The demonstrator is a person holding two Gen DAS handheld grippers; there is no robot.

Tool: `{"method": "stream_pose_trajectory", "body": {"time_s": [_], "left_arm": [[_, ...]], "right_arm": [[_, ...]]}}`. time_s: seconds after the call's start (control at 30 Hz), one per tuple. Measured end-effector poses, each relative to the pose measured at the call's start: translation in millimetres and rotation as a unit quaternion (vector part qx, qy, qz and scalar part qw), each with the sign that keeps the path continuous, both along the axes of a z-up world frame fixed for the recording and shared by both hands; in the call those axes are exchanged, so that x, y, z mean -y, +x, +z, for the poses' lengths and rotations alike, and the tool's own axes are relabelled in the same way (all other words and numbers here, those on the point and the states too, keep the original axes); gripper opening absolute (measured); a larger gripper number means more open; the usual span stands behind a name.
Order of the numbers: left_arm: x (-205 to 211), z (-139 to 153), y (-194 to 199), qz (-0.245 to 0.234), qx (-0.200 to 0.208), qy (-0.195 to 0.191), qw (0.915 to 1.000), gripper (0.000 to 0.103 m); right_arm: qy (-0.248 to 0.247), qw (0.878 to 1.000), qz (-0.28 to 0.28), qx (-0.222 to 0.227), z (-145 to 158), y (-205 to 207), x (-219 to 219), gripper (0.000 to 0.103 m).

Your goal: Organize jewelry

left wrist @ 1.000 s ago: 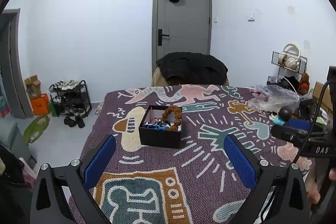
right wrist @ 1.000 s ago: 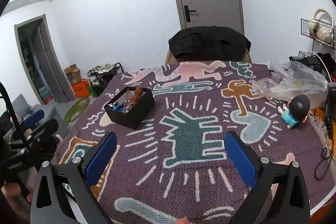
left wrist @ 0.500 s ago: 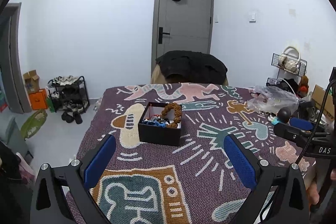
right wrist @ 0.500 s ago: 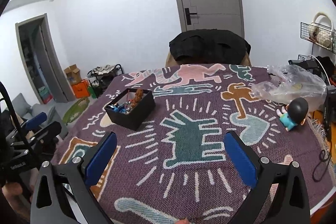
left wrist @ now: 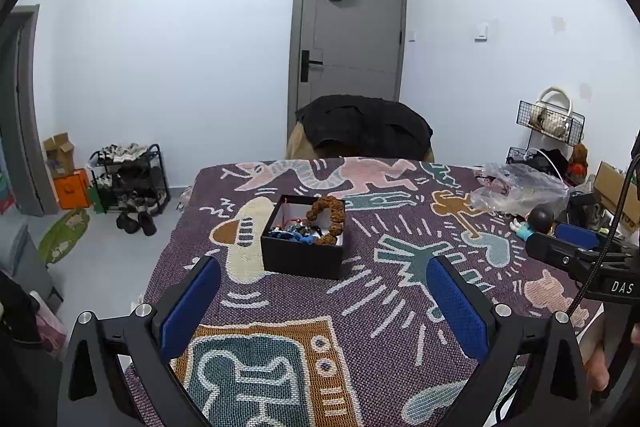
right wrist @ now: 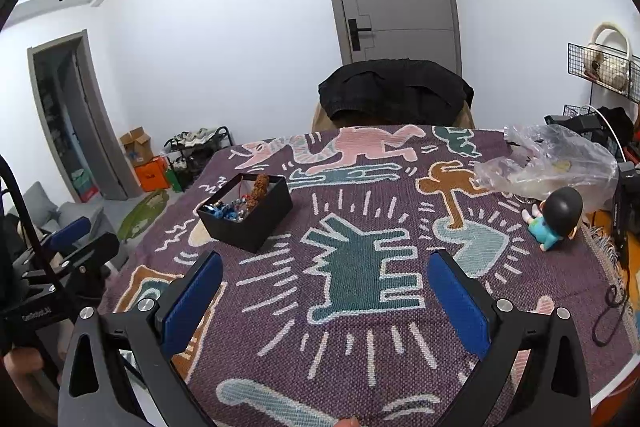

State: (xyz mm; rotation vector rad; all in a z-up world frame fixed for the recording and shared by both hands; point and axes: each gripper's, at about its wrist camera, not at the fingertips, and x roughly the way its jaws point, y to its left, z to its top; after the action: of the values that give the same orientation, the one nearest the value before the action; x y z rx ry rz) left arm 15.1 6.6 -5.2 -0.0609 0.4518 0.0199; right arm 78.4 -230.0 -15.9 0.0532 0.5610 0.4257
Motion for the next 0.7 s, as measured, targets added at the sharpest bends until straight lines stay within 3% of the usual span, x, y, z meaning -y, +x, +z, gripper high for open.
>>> {"method": "stream_pose_trajectory", "body": {"time_s": [0.7], "left_arm": [[1.6, 0.2, 0.6, 0.000, 0.000, 0.001, 1.0000, 0.103]], "right_arm": [[0.004, 1.000, -0.003, 0.002, 1.3, -0.9, 2.8, 0.102]]}}
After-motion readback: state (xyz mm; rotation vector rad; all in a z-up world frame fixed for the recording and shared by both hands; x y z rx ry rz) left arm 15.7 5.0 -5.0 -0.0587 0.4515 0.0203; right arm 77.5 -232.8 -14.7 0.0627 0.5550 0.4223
